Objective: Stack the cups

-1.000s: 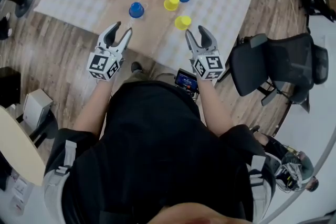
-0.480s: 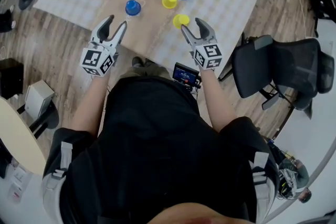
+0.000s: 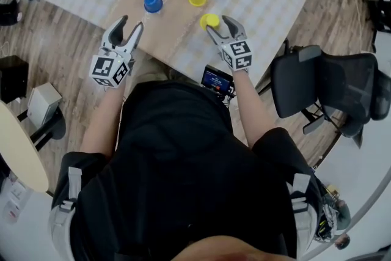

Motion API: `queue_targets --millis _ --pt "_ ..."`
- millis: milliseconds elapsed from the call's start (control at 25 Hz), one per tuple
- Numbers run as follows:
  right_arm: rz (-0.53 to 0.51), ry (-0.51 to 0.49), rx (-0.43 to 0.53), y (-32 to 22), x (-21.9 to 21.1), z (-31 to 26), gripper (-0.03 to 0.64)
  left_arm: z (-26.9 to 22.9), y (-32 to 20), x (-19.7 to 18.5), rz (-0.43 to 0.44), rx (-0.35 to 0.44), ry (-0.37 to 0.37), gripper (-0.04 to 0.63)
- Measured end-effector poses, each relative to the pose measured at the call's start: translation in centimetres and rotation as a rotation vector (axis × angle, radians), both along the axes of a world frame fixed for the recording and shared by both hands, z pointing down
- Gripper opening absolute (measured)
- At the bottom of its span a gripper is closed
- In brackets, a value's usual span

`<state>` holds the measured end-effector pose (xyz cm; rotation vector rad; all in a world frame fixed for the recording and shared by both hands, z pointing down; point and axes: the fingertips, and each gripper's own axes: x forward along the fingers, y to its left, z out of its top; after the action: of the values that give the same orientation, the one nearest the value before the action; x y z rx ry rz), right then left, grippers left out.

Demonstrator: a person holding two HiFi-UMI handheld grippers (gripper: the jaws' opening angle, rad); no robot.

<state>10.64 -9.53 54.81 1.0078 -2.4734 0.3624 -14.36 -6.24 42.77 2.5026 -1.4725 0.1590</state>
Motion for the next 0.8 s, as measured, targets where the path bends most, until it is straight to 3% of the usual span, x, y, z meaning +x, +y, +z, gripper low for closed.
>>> queue_targets --millis 480,800 --pt "-0.077 0.098 -0.026 0.1 -0.5 2.4 0.224 0.7 0.0 0.2 0.006 -0.002 0.007 0.204" --pt "-0.155 0.029 0.046 0.7 -3.4 -1.5 0.221 1.4 1.4 -0.5 0.006 -0.013 0.007 0.204"
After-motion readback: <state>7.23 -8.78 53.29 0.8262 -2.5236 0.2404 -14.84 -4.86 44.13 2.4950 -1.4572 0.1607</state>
